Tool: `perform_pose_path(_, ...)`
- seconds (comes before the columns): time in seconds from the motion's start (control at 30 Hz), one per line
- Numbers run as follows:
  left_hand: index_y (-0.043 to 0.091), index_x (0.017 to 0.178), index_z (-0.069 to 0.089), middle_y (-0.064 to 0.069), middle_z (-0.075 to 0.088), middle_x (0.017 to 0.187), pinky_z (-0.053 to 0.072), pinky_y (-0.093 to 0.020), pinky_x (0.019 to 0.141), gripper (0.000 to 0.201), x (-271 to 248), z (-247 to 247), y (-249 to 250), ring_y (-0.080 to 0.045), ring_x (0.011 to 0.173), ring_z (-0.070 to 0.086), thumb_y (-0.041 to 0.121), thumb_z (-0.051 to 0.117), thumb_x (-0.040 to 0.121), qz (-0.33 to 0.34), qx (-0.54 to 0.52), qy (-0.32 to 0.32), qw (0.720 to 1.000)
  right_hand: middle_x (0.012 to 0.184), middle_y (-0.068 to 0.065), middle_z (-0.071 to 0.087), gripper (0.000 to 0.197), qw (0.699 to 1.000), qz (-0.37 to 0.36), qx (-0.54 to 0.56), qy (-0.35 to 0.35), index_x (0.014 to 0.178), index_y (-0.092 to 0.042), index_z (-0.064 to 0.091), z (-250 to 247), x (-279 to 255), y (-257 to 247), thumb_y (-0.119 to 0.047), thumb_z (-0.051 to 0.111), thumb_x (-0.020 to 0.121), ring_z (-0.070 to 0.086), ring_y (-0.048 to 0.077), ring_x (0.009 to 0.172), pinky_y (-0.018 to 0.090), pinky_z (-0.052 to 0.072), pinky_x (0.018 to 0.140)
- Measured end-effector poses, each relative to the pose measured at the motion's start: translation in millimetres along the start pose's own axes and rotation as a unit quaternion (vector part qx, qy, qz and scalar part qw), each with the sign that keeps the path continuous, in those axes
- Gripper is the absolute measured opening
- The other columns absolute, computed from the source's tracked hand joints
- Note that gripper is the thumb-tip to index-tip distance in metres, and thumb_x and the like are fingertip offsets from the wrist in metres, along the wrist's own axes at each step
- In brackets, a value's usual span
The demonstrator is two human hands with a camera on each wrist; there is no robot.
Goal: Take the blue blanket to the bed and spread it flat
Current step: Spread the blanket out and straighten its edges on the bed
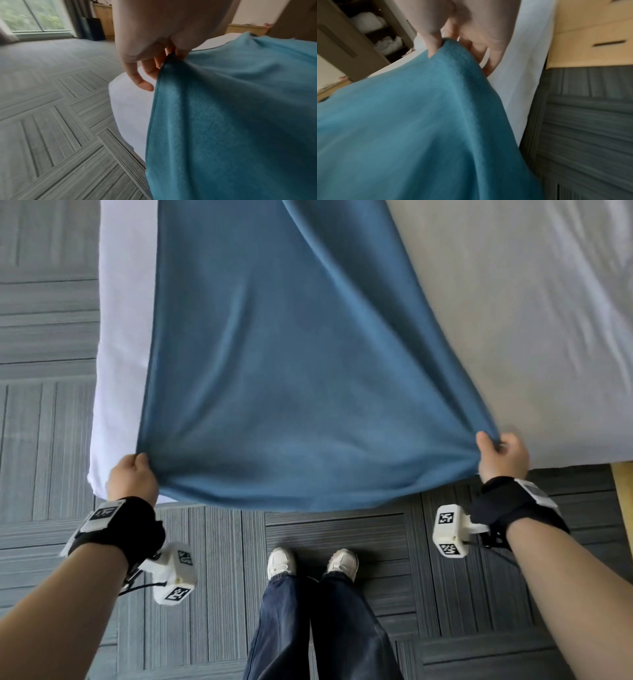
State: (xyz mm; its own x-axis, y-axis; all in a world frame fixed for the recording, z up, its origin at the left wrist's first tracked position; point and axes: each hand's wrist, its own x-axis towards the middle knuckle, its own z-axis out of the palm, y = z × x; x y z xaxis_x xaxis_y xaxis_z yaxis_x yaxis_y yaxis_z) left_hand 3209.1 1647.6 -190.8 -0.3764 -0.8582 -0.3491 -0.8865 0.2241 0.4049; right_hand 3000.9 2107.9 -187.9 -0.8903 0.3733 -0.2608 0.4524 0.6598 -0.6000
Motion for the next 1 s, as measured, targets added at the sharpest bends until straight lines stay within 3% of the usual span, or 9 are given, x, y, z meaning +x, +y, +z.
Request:
perform_pose_path(0.07, -0.012, 0.107, 0.057, -0.04, 0.055, 0.116, 0.039, -0.046, 0.09, 0.038, 6.6, -2.3, -4.2, -0.051, 0.107, 0.051, 0.018, 0.038, 0.096, -0.013, 0.034, -0.019, 0.999, 0.103, 0.027, 0.063, 0.033, 0.998, 0.021, -0.055, 0.01, 0.1, 0.004, 0.058, -7.5, 16.2, 2.0, -0.027, 0.058, 0.088, 0.058, 0.039, 0.095, 0.041, 0.041, 0.078)
perform_pose_path(0.17, -0.011, 0.114, 0.056, -0.036, 0.055, 0.122, 0.038, -0.044, 0.096, 0.035, 11.4, 6.5, -2.2, -0.048, 0.114, 0.05, 0.013, 0.042, 0.094, -0.02, 0.038, -0.064, 0.997, 0.114, 0.026, 0.062, 0.035, 0.991, 0.055, -0.109, -0.057, 0.109, 0.002, 0.058, 3.0, 25.8, 4.6, -0.026, 0.057, 0.088, 0.058, 0.039, 0.096, 0.04, 0.044, 0.078)
perform_pose_path(0.33, -0.002, 0.12, 0.055, -0.027, 0.061, 0.12, 0.042, -0.041, 0.093, 0.041, 16.2, 17.5, 7.8, -0.04, 0.111, 0.056, 0.024, 0.056, 0.089, -0.026, -0.049, -0.004, 0.998, 0.117, 0.022, 0.062, 0.038, 0.995, 0.046, -0.065, -0.064, 0.113, 0.0, 0.059, 20.9, 27.4, 2.0, -0.03, 0.056, 0.09, 0.056, 0.036, 0.109, 0.038, 0.041, 0.091)
perform_pose_path(0.57, 0.005, 0.107, 0.064, -0.022, 0.067, 0.111, 0.046, -0.038, 0.091, 0.037, 32.5, 4.1, 2.5, -0.035, 0.104, 0.061, 0.033, 0.053, 0.086, 0.002, -0.104, 0.045, 0.994, 0.108, 0.027, 0.066, 0.035, 0.999, 0.001, 0.003, 0.053, 0.107, 0.004, 0.065, -4.2, 38.0, -2.5, -0.025, 0.055, 0.088, 0.059, 0.036, 0.102, 0.024, 0.036, 0.071)
perform_pose_path(0.63, 0.005, 0.104, 0.064, -0.023, 0.067, 0.109, 0.046, -0.043, 0.093, 0.037, 32.0, 1.8, -4.9, -0.037, 0.103, 0.061, 0.035, 0.053, 0.085, 0.002, -0.084, 0.05, 0.995, 0.105, 0.027, 0.065, 0.035, 1.0, 0.008, -0.006, 0.027, 0.106, 0.003, 0.065, -4.7, 36.9, 3.8, -0.026, 0.056, 0.088, 0.059, 0.034, 0.09, 0.034, 0.041, 0.081)
perform_pose_path(0.7, 0.001, 0.107, 0.063, -0.025, 0.065, 0.111, 0.045, -0.041, 0.092, 0.036, 33.9, 1.7, -11.1, -0.039, 0.105, 0.06, 0.029, 0.052, 0.088, -0.017, -0.062, 0.015, 0.998, 0.099, 0.025, 0.062, 0.032, 0.996, 0.074, -0.003, -0.048, 0.108, -0.001, 0.064, -0.5, 37.1, 12.7, -0.025, 0.056, 0.089, 0.054, 0.026, 0.072, 0.043, 0.046, 0.078)
perform_pose_path(0.8, -0.003, 0.117, 0.059, -0.028, 0.062, 0.118, 0.045, -0.047, 0.099, 0.035, 44.8, 1.4, -12.0, -0.042, 0.111, 0.057, 0.02, 0.051, 0.091, -0.042, -0.057, -0.072, 0.995, 0.097, 0.014, 0.057, 0.022, 0.98, 0.149, -0.004, -0.129, 0.103, -0.008, 0.065, 6.2, 43.6, 18.3, -0.023, 0.054, 0.09, 0.053, 0.02, 0.067, 0.037, 0.043, 0.078)
perform_pose_path(0.9, 0.0, 0.121, 0.057, -0.025, 0.062, 0.121, 0.046, -0.045, 0.098, 0.04, 54.1, 1.2, -0.9, -0.039, 0.111, 0.058, 0.025, 0.055, 0.09, -0.033, -0.084, -0.071, 0.993, 0.102, 0.017, 0.063, 0.032, 0.987, 0.083, -0.055, -0.127, 0.113, -0.002, 0.063, 13.7, 50.7, 10.0, -0.023, 0.055, 0.09, 0.06, 0.03, 0.085, 0.034, 0.042, 0.084)
perform_pose_path(1.0, 0.001, 0.116, 0.061, -0.024, 0.064, 0.116, 0.047, -0.044, 0.094, 0.041, 54.6, 1.1, 8.6, -0.038, 0.107, 0.061, 0.03, 0.057, 0.088, -0.016, -0.079, -0.03, 0.996, 0.104, 0.023, 0.066, 0.031, 0.992, 0.017, -0.095, -0.076, 0.106, 0.001, 0.065, 13.7, 50.1, 0.6, -0.023, 0.056, 0.088, 0.06, 0.037, 0.103, 0.037, 0.043, 0.085)
